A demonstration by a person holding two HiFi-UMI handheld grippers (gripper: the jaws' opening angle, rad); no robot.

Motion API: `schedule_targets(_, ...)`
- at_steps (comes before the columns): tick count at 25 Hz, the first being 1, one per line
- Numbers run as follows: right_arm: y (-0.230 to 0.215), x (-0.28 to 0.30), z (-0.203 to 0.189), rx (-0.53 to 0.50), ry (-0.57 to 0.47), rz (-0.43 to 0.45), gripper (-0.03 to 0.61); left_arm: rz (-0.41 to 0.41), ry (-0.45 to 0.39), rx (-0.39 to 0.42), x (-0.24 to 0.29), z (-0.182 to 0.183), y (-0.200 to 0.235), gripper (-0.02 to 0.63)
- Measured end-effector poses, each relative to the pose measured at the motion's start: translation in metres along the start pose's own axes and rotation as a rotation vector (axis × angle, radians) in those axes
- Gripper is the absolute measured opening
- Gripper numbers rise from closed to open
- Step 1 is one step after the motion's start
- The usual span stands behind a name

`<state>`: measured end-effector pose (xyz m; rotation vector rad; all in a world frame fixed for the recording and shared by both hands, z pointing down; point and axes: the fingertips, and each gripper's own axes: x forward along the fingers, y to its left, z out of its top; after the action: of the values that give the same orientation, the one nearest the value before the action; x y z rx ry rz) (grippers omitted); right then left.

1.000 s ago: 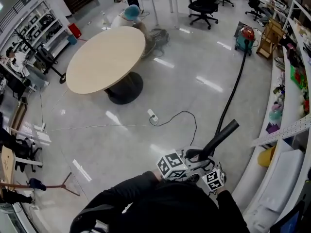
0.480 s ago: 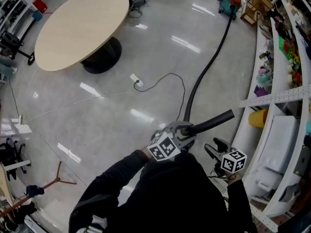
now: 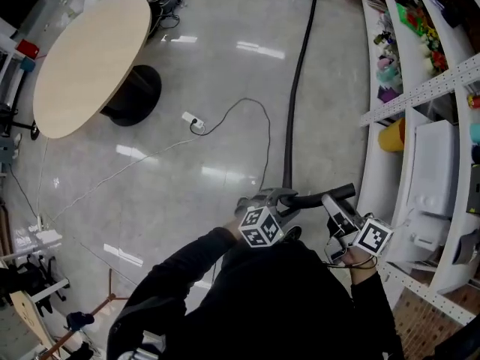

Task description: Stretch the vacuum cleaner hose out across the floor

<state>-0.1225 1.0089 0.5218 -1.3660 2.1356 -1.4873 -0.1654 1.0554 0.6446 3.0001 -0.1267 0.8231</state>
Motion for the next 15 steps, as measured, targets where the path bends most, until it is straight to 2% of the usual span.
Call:
schedule_targets(2, -0.019, -0.025, -0.001, -0.023, -0.013, -0.043, 0.268, -0.026, 0.055, 0.096, 0.025, 0.003, -0.029, 0.178)
schedule_targets(4, -0.043, -0.055, -0.011, -0.059, 0.006, -0.094, 0.132, -0.03, 0.119, 0.172, 0.052, 0.002, -0.055, 0.178)
schedule_targets(6, -0.067, -0.085, -0.022, -0.067, 0.027, -0.117, 0.131, -0.031, 0.2, 0.215, 0.08, -0.001, -0.081, 0.179)
schedule_targets(8, -0.097, -0.119, -0.032, -0.059, 0.031, -0.153, 0.13, -0.04, 0.281, 0.211, 0.104, -0.004, -0.108, 0.18)
schedule_targets(10, -0.136, -0.156, -0.037, -0.036, 0.008, -0.201, 0.13, -0.042, 0.348, 0.12, 0.12, -0.007, -0.132, 0.203)
schedule_targets(15, -0.25, -0.236, -0.054, 0.061, -0.119, -0.315, 0.129, 0.029, 0.452, -0.217, 0.114, -0.027, -0.169, 0.209)
